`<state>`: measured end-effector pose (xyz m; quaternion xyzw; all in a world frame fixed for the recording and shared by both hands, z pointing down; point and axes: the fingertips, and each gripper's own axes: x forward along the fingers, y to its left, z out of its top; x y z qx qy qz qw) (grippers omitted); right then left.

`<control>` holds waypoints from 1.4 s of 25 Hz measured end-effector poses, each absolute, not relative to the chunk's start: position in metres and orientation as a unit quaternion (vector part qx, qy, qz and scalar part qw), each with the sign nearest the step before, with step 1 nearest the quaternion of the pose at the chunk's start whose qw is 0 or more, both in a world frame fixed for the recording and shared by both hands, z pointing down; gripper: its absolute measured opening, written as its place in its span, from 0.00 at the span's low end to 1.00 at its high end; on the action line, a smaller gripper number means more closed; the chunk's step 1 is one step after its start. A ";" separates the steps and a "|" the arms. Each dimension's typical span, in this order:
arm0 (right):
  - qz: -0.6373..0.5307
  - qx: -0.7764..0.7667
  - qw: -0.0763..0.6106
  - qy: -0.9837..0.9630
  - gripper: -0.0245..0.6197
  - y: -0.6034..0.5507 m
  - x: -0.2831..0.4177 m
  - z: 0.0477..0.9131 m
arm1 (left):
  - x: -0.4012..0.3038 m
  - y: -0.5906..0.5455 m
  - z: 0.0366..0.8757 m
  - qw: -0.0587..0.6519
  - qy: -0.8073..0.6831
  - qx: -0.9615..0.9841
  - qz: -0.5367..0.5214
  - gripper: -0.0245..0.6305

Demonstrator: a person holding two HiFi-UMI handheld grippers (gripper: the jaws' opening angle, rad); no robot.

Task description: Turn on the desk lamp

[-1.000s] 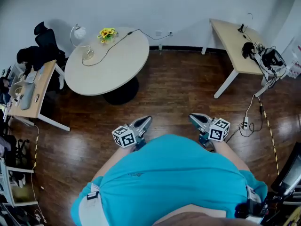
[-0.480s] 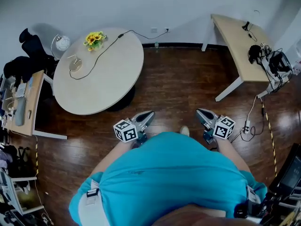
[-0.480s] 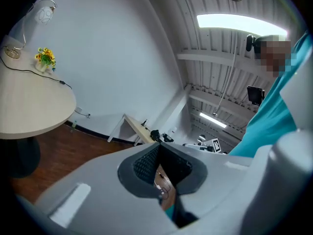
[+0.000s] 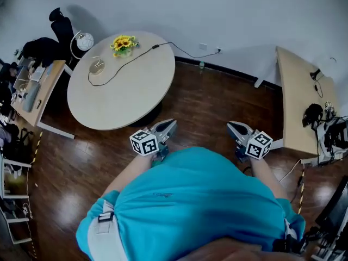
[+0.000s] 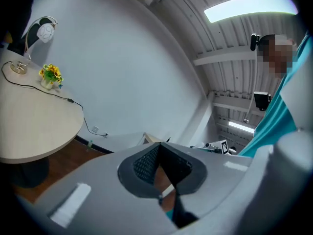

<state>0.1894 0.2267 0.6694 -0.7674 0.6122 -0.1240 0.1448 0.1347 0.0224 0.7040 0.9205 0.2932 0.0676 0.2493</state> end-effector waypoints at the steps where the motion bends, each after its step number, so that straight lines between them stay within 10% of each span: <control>1: -0.125 -0.765 0.141 0.616 0.04 0.226 0.214 0.665 | 0.151 0.023 0.702 0.251 0.281 0.924 0.067 0.07; 19: -0.136 -0.669 0.039 0.729 0.04 -0.026 0.518 0.621 | 0.399 -0.163 0.698 0.195 0.143 0.968 0.072 0.07; 35: -0.139 -0.481 -0.021 0.865 0.04 -0.075 0.747 0.635 | 0.563 -0.162 0.699 0.286 -0.134 0.949 0.011 0.07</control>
